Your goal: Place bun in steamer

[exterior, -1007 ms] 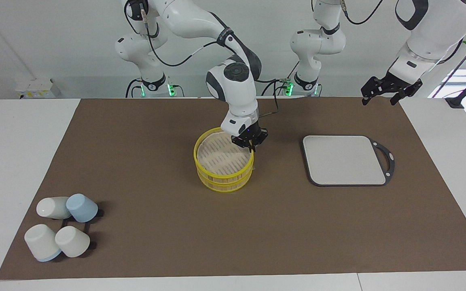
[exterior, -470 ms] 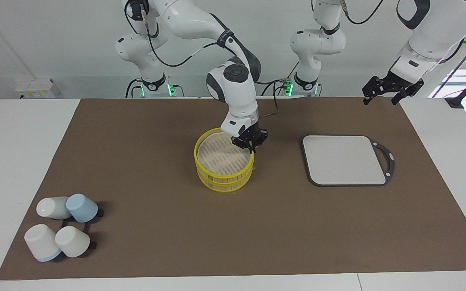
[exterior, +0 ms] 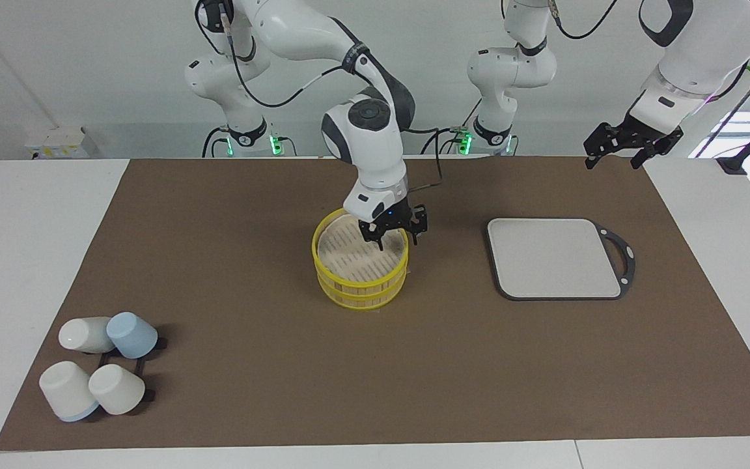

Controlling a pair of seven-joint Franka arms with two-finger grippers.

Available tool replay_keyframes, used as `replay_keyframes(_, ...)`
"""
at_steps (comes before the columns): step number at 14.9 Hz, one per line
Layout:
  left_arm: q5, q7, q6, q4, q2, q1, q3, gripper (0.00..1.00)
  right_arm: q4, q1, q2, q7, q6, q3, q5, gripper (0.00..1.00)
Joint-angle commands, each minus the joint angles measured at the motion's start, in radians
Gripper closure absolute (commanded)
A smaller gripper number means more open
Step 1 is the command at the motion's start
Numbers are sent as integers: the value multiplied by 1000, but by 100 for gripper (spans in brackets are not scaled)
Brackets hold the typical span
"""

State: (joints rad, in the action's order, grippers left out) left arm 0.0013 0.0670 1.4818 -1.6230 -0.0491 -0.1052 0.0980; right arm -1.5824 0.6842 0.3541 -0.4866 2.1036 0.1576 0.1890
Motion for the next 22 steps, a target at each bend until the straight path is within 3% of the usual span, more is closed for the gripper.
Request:
replay_keyframes(1, -7, 17, -5, 17, 5, -5, 11, 0, -11, -176, -153, 75, -192, -10, 0, 0)
replay_keyframes(4, -7, 16, -5, 17, 5, -5, 9, 0, -21, -392, -250, 354, -400, -12, 0, 0)
replay_keyframes(7, -7, 17, -3, 12, 3, -5, 11, 0, -27, -456, -314, 493, -588, -10, -81, 0)
replay_keyframes(9, -7, 16, -3, 15, 5, -5, 9, 0, -54, -452, -354, 453, -600, -13, -164, 0)
replay_keyframes(14, -7, 16, -2, 14, 5, -5, 9, 0, -97, -451, -402, 419, -597, -12, -177, 0)
replay_keyframes(17, -7, 16, -2, 14, 5, -5, 9, 0, -97, -456, -391, 425, -490, -12, -184, 0)
replay_keyframes(22, -7, 16, 0, 14, 3, -5, 9, 0, -80, -502, -371, 460, -499, -12, -244, 0)
